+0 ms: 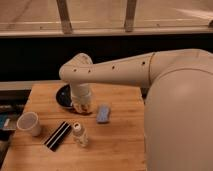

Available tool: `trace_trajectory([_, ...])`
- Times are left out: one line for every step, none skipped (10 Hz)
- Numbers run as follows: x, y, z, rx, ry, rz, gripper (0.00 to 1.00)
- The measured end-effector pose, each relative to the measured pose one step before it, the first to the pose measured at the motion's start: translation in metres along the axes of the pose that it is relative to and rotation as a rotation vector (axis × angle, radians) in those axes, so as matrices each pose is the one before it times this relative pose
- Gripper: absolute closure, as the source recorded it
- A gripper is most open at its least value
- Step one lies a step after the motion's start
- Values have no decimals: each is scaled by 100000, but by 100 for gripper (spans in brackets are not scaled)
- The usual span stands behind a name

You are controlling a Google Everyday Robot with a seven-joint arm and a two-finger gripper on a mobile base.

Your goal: Knock the bottle over

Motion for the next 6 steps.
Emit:
trace_trajectory([-13,-107,-71,553,-80,362,88])
trace_trajectory([42,-852,-114,4753,-158,1247,98])
trace_trajectory([492,-586,96,3897,411,407,100])
trace_trajectory([765,-834,392,2377,996,712,100])
trace_trajectory([784,-1797,742,2901,1179,2333,100])
trace_trajectory([1167,-1904,806,2977,1649,2691,100])
